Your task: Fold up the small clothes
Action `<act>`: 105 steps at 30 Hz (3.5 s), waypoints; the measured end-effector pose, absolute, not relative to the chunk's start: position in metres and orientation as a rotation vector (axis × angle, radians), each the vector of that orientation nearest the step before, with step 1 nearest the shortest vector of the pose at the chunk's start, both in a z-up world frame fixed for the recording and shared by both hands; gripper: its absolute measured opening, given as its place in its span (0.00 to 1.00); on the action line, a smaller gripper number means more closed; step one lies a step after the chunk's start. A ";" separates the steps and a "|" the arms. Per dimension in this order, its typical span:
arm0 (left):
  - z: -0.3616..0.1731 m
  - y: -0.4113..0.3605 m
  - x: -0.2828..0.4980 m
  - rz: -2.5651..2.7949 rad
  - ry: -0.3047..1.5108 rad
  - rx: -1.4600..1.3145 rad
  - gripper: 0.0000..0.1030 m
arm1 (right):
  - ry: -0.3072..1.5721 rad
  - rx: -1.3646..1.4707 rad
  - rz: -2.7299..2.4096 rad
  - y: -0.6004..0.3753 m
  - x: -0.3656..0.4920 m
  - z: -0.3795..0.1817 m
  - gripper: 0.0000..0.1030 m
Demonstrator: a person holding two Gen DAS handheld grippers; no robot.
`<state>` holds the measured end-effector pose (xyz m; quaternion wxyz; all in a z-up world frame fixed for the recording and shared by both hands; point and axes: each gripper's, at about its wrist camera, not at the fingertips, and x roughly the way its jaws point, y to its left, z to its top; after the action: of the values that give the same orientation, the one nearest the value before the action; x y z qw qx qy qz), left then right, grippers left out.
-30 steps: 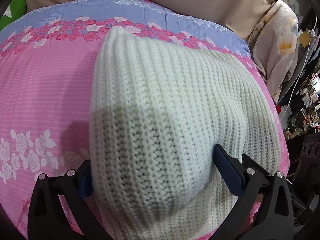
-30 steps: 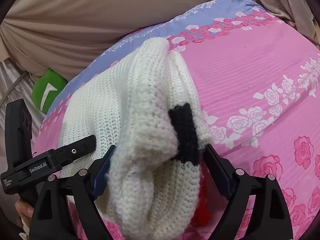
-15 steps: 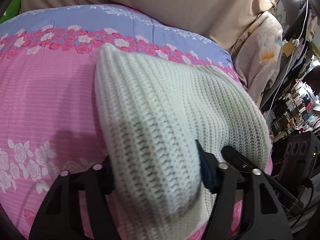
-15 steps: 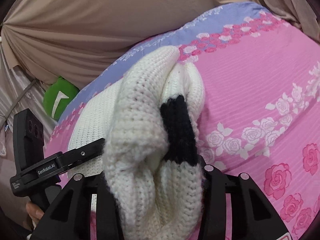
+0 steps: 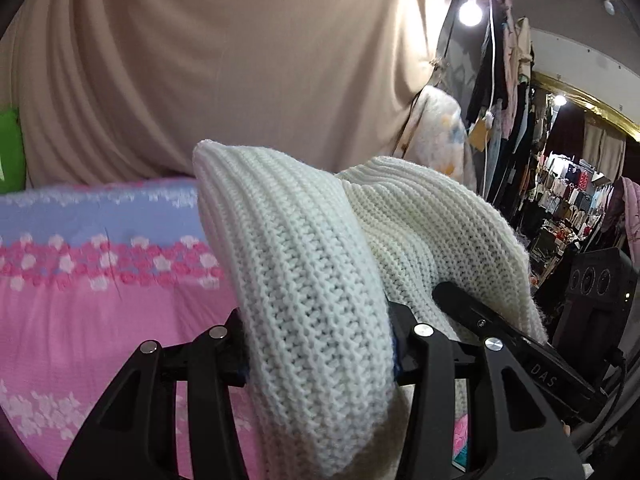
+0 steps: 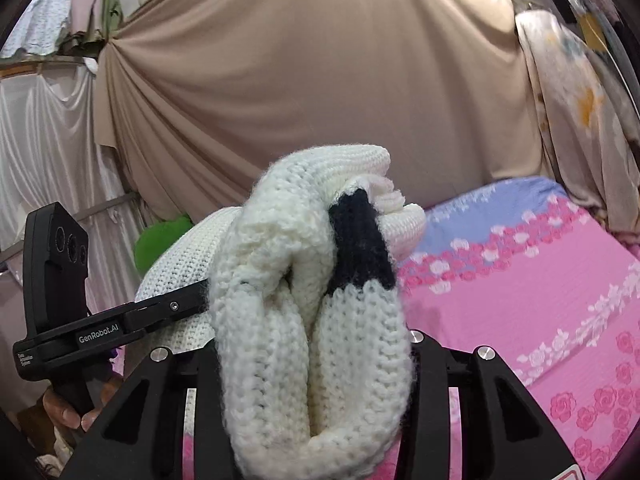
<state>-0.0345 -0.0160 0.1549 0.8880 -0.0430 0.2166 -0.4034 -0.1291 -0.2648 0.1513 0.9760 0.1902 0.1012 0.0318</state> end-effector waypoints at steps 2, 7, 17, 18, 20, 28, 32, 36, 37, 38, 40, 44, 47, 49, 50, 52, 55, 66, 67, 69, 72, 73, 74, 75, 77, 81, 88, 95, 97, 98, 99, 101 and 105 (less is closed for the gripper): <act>0.173 0.000 -0.042 -0.827 0.377 -0.082 0.45 | 0.145 0.360 0.104 -0.253 -0.129 0.167 0.37; 0.203 0.038 -0.035 -0.765 0.249 -0.065 0.45 | 0.059 0.332 0.196 -0.224 -0.104 0.194 0.38; 0.060 0.089 0.109 -0.525 0.675 -0.084 0.61 | 0.574 0.423 0.134 -0.187 0.046 0.050 0.53; 0.036 0.097 0.119 -0.494 0.739 -0.114 0.57 | 0.604 0.418 0.110 -0.185 0.045 0.035 0.53; 0.013 0.117 0.121 -0.470 0.761 -0.184 0.57 | 0.614 0.421 0.120 -0.183 0.034 0.021 0.53; 0.035 0.127 0.115 -0.501 0.685 -0.253 0.92 | 0.558 0.342 0.154 -0.175 0.048 0.055 0.75; 0.020 0.127 0.153 -0.525 0.797 -0.301 0.92 | 0.645 0.332 0.158 -0.174 0.093 0.048 0.77; -0.005 0.131 0.181 -0.550 0.884 -0.390 0.83 | 0.771 0.456 0.206 -0.180 0.128 0.016 0.77; -0.006 0.130 0.183 -0.549 0.881 -0.385 0.79 | 0.772 0.455 0.199 -0.179 0.130 0.012 0.70; -0.005 0.128 0.184 -0.556 0.870 -0.378 0.70 | 0.761 0.436 0.209 -0.175 0.131 0.013 0.62; 0.004 0.124 0.183 -0.575 0.832 -0.356 0.52 | 0.713 0.390 0.210 -0.168 0.126 0.025 0.33; 0.042 0.111 0.173 -0.618 0.701 -0.309 0.40 | 0.517 0.350 0.230 -0.160 0.095 0.069 0.24; 0.063 0.100 0.164 -0.629 0.630 -0.270 0.40 | 0.433 0.313 0.188 -0.162 0.078 0.085 0.25; 0.053 0.093 0.170 -0.574 0.671 -0.243 0.43 | 0.507 0.326 0.166 -0.172 0.091 0.069 0.29; 0.041 0.089 0.176 -0.522 0.713 -0.216 0.44 | 0.593 0.341 0.158 -0.179 0.106 0.050 0.29; 0.013 0.087 0.184 -0.419 0.804 -0.186 0.48 | 0.714 0.408 0.143 -0.193 0.122 0.017 0.41; 0.011 0.101 0.166 -0.398 0.789 -0.211 0.54 | 0.658 0.480 0.140 -0.205 0.098 0.025 0.47; 0.009 0.082 0.092 -0.228 0.772 0.020 0.55 | 0.659 0.309 0.138 -0.163 0.045 0.033 0.00; -0.003 0.085 0.094 -0.219 0.807 0.009 0.55 | 0.716 0.308 0.148 -0.161 0.051 0.020 0.00; -0.017 0.097 0.092 -0.241 0.861 -0.062 0.56 | 0.725 0.316 0.156 -0.158 0.049 0.010 0.00; -0.023 0.112 0.085 -0.247 0.880 -0.115 0.58 | 0.699 0.293 0.149 -0.154 0.039 0.024 0.00; -0.022 0.115 0.083 -0.244 0.884 -0.124 0.58 | 0.682 0.292 0.153 -0.153 0.037 0.029 0.00; -0.021 0.116 0.082 -0.241 0.884 -0.129 0.58 | 0.667 0.289 0.156 -0.153 0.035 0.034 0.00; -0.018 0.117 0.080 -0.236 0.882 -0.133 0.57 | 0.667 0.280 0.150 -0.152 0.036 0.035 0.00; -0.008 0.117 0.073 -0.233 0.857 -0.141 0.54 | 0.719 0.259 0.125 -0.153 0.046 0.023 0.00; 0.026 0.112 0.067 -0.263 0.767 -0.134 0.53 | 0.692 0.273 0.124 -0.159 0.046 0.037 0.00; 0.041 0.089 0.098 -0.187 0.706 -0.039 0.54 | 0.675 0.216 0.062 -0.169 0.089 0.058 0.00; 0.017 0.089 0.110 -0.165 0.762 -0.035 0.56 | 0.660 0.245 0.069 -0.170 0.082 0.063 0.00; 0.022 0.092 0.100 -0.180 0.751 -0.035 0.56 | 0.641 0.226 0.086 -0.162 0.068 0.067 0.00; 0.022 0.092 0.096 -0.181 0.748 -0.032 0.56 | 0.653 0.206 0.083 -0.158 0.063 0.061 0.00; 0.021 0.093 0.092 -0.181 0.750 -0.030 0.56 | 0.680 0.187 0.069 -0.155 0.065 0.052 0.00; 0.016 0.089 0.087 -0.191 0.766 -0.022 0.57 | 0.746 0.191 0.046 -0.157 0.077 0.026 0.00; 0.007 0.087 0.076 -0.193 0.793 -0.008 0.59 | 0.684 0.237 0.071 -0.155 0.052 0.044 0.00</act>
<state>0.0759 0.0867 0.0066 0.9179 -0.0041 0.3855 -0.0939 0.0517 -0.1547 0.0438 0.9346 0.1160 0.3344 0.0347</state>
